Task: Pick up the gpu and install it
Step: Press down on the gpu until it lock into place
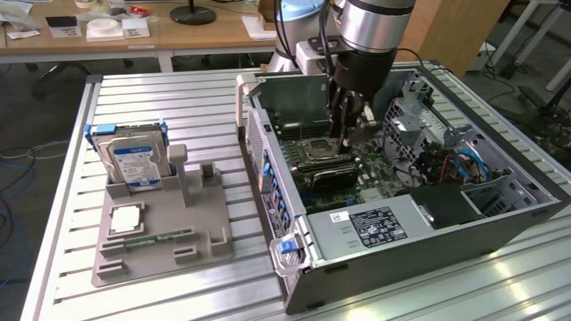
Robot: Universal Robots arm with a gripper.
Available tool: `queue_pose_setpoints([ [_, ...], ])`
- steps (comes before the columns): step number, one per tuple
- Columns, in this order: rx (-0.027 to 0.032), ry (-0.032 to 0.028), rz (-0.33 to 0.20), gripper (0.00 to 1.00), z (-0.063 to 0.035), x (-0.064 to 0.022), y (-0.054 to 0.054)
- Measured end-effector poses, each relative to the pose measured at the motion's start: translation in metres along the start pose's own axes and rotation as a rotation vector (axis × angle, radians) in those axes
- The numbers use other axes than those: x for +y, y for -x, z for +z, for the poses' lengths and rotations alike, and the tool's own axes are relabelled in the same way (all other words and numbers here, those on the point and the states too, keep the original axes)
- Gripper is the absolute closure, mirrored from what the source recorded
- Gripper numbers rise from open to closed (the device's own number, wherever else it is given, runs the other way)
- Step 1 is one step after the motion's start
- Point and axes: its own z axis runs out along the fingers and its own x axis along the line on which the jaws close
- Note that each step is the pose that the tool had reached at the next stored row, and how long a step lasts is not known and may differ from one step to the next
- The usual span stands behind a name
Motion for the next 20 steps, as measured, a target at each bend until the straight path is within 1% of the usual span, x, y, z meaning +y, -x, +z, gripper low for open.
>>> queue_pose_setpoints([
  [4, 0.0, 0.0, 0.0, 0.74, 0.0, 0.0, 0.0],
  [5, 0.0001, 0.0, 0.0, 0.74, 0.0, 0.0, 0.0],
  [7, 0.0, 0.0, 0.0, 0.86, 0.0, 0.0, 0.0],
  [8, 0.0001, 0.0, 0.0, 0.86, 0.0, 0.0, 0.0],
  [9, 0.0, 0.0, 0.0, 0.89, 0.0, 0.0, 0.0],
  [20, 0.0, 0.0, 0.0, 0.89, 0.0, 0.0, 0.0],
])
